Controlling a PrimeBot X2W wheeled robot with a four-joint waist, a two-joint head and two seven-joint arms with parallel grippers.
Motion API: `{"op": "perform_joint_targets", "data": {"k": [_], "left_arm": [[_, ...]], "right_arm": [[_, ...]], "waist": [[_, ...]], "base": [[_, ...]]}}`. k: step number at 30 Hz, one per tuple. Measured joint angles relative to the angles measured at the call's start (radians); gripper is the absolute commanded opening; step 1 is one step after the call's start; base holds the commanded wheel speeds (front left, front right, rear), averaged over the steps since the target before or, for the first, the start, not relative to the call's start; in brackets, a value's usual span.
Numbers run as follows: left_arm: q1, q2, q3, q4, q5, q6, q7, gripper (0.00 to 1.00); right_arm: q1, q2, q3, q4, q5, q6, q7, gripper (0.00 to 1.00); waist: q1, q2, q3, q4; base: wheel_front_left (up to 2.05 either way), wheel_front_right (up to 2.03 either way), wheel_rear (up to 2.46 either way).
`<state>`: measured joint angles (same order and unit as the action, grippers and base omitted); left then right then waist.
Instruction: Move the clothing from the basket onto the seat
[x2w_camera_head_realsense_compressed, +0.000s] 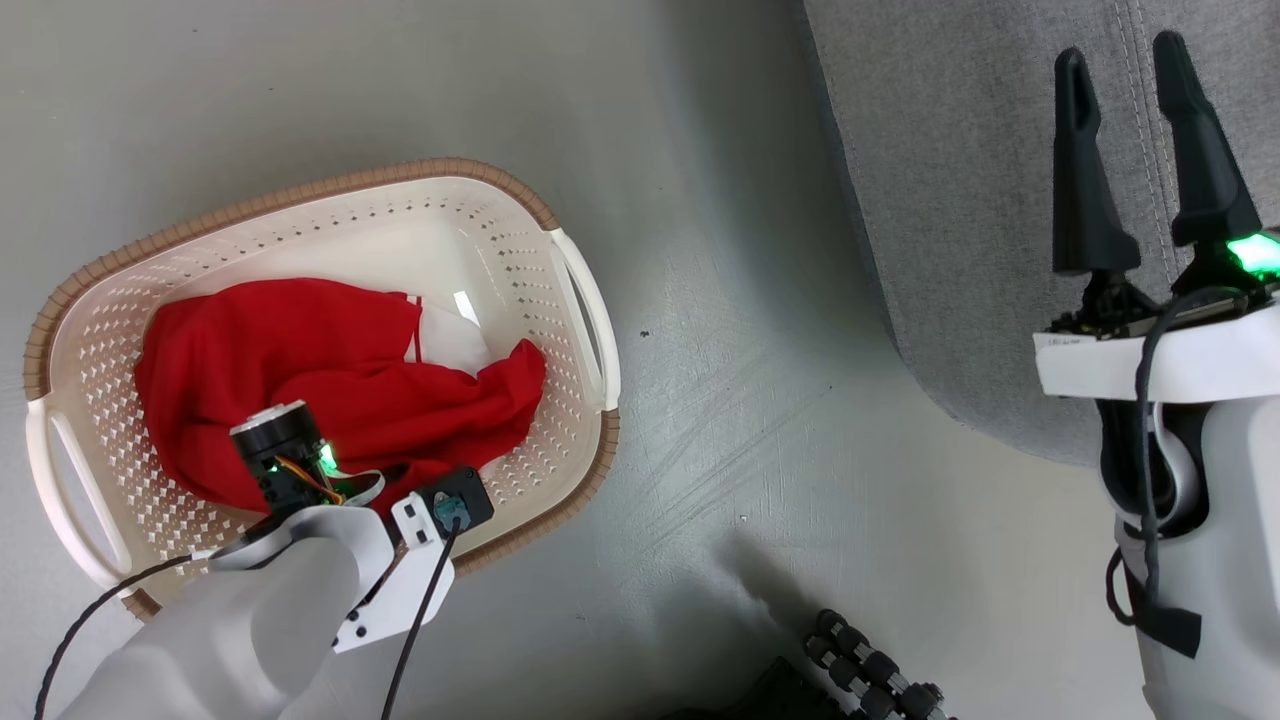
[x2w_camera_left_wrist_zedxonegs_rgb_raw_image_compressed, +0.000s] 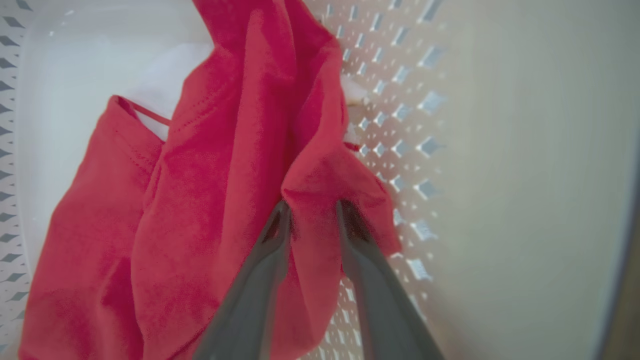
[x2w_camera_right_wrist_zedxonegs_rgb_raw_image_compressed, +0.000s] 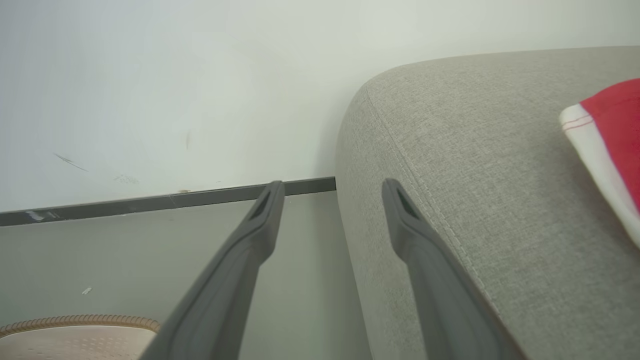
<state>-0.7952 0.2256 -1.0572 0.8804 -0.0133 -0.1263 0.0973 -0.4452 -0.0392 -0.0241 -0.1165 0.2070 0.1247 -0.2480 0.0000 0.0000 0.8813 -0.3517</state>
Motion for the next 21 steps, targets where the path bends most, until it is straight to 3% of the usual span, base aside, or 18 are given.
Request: {"op": "perform_joint_targets", "data": {"k": [3, 4, 14, 21], "left_arm": [[-0.016, 0.001, -0.013, 0.002, -0.011, 0.0, -0.001, 0.25], [-0.023, 0.001, -0.016, 0.002, -0.015, 0.0, -0.002, 0.02], [-0.052, 0.002, -0.031, 0.002, -0.069, 0.0, -0.03, 0.0], [-0.1, 0.002, 0.035, -0.013, -0.105, 0.0, -0.075, 0.0]], "right_arm": [[-0.02, 0.0, -0.004, -0.004, 0.003, 0.0, 0.0, 1.0], [-0.024, 0.0, -0.007, -0.004, 0.003, 0.0, 0.0, 1.0], [-0.031, 0.0, -0.029, -0.004, 0.003, 0.0, 0.0, 1.0], [-0.042, 0.0, -0.028, -0.009, 0.003, 0.0, 0.0, 1.0]], "waist": [[0.0, 0.0, -0.001, 0.0], [0.0, 0.0, -0.001, 0.0], [0.0, 0.0, -0.007, 0.008], [0.0, 0.0, -0.016, 0.023]], "base": [[0.0, 0.0, 0.0], [0.0, 0.0, 0.0], [0.0, 0.0, 0.0], [0.0, 0.0, 0.0]]}}
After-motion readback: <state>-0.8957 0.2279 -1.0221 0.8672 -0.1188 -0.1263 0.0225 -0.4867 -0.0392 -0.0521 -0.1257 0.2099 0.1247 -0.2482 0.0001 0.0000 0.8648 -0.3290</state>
